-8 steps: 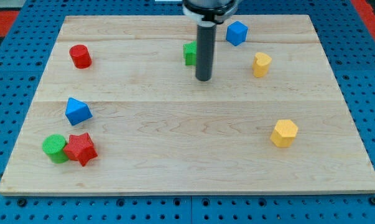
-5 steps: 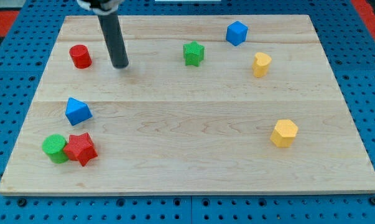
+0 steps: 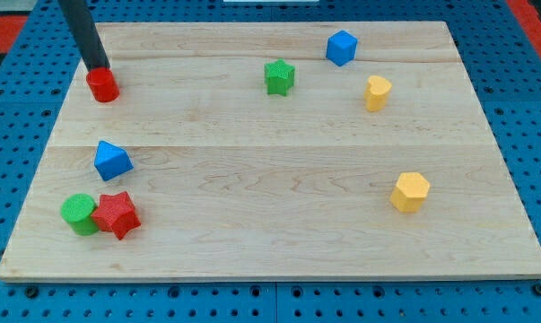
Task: Push the red circle closer to red star
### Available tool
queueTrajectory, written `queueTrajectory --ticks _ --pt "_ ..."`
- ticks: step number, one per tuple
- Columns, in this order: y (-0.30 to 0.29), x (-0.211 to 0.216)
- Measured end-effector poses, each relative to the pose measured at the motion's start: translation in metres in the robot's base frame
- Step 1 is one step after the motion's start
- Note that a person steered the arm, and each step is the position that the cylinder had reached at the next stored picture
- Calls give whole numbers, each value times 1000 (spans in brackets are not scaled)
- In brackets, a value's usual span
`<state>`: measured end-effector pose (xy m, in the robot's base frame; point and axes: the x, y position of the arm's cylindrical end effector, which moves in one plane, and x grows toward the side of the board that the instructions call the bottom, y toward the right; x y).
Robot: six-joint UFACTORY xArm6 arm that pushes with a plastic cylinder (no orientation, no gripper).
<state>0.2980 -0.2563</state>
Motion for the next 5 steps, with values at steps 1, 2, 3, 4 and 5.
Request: queueTrajectory --ticks 1,2,3,4,5 --pt "-2 0" --pt "-3 0" --pt "-4 0" --pt "-8 0" --pt "-7 6"
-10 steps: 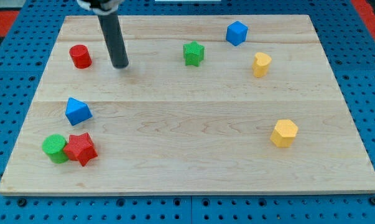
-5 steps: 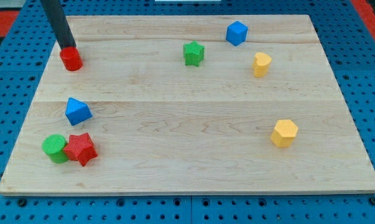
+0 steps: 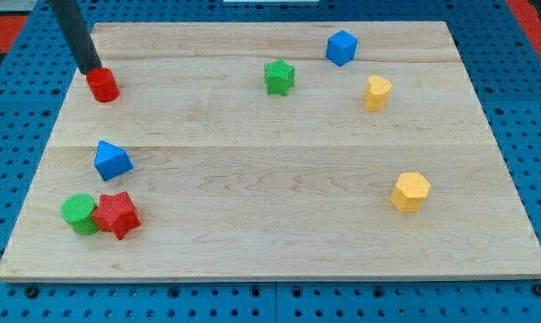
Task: Push the red circle closer to red star
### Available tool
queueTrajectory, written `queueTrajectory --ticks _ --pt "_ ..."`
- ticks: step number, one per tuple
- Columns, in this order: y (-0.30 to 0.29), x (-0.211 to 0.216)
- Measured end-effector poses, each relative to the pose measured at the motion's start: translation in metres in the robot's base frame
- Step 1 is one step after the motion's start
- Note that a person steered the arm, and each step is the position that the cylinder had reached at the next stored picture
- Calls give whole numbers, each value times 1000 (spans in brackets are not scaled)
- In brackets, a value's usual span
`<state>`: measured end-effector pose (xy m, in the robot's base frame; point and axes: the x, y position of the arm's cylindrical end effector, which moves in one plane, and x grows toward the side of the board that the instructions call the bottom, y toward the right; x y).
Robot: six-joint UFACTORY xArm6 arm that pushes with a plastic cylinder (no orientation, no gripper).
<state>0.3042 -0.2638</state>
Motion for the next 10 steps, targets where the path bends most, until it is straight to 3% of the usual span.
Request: queueTrajectory --ticks 2,4,6,8,10 --pt "31 47" --pt "112 69" --pt "127 135" --pt "160 131" --pt "111 118"
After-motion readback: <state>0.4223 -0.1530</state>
